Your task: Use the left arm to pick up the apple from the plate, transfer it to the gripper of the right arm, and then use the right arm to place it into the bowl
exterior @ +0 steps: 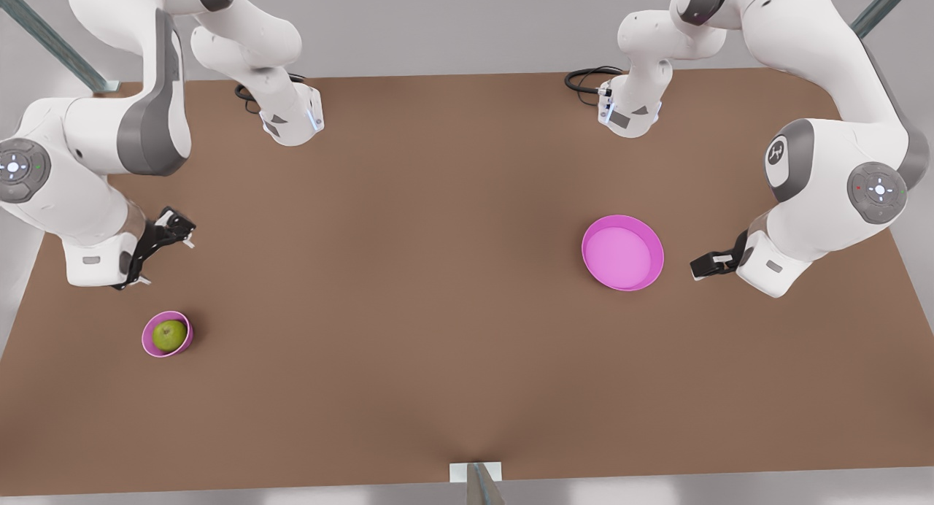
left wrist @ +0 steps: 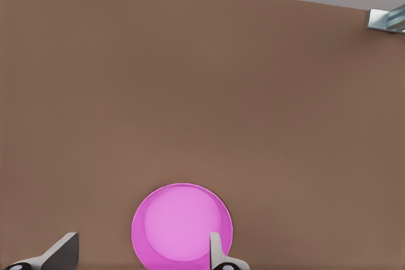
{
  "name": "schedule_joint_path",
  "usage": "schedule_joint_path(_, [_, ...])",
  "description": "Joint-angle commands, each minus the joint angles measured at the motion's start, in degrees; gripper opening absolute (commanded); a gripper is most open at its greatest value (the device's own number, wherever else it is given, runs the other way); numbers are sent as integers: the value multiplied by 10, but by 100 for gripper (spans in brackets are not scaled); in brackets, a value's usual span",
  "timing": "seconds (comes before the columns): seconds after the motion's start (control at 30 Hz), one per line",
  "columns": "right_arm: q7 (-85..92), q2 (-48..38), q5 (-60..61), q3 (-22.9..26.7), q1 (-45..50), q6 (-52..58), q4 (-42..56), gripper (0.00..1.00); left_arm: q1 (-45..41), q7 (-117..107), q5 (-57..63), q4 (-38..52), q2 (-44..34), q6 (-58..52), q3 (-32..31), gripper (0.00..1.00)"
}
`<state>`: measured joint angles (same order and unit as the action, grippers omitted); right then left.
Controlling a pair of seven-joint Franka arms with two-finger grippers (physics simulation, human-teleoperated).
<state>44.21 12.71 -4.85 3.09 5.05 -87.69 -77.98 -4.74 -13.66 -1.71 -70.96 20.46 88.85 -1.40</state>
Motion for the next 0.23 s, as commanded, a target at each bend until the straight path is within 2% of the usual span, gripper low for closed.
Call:
schedule_joint_path(0.0, [-370,4,12,11,5,6,3,100,0,-17,0,0,-1,0,0,100])
schedule_joint_path(0.2, [-405,7,31,8,8,-3,2,100,-4,-18,1,0,-1,-1,0,100])
